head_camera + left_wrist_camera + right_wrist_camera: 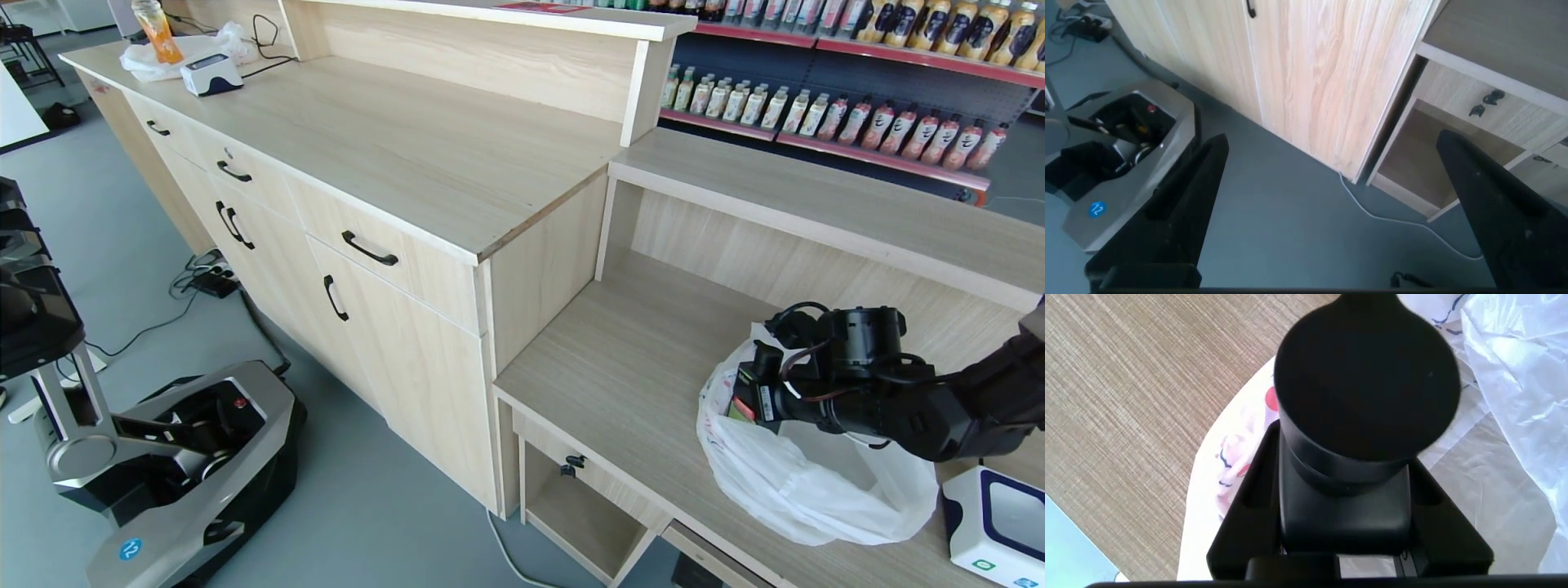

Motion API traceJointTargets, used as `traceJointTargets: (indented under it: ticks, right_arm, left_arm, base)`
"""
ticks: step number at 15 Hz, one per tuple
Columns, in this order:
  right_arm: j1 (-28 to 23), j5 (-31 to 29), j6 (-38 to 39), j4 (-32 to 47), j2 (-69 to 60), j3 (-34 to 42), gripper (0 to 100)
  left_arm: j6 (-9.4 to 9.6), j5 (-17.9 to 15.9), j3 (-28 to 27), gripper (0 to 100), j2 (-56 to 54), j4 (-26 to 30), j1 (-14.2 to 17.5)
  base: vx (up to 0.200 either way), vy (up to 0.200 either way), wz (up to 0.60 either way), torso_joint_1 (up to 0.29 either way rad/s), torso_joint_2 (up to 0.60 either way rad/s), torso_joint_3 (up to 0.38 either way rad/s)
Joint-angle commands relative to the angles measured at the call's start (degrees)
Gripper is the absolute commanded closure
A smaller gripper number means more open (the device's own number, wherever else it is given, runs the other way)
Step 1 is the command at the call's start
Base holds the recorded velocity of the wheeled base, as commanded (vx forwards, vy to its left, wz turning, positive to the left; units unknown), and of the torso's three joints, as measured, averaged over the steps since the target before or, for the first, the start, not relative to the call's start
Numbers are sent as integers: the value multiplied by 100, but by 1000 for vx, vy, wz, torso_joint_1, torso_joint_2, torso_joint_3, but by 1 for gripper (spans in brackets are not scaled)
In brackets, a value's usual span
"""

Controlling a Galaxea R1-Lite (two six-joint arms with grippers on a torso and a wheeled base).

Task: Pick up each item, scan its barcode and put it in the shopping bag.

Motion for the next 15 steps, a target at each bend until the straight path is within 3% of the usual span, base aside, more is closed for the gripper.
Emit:
traceJointTargets:
  ticks: [1, 10, 15]
  right_arm:
    - [-30, 6, -6, -3, -63, 45, 100]
    - [-285, 6, -182, -206, -1021, 897, 100]
    - [-460, -3, -604, -917, -1214, 1741, 100]
  left_arm:
    - [-2, 0, 0, 0, -2, -1, 0]
    - [-2, 0, 0, 0, -2, -1, 0]
    - [-2, 0, 0, 0, -2, -1, 0]
  base:
    - [0, 0, 0, 0, 0, 0]
    - [0, 0, 0, 0, 0, 0]
    - [0, 0, 0, 0, 0, 0]
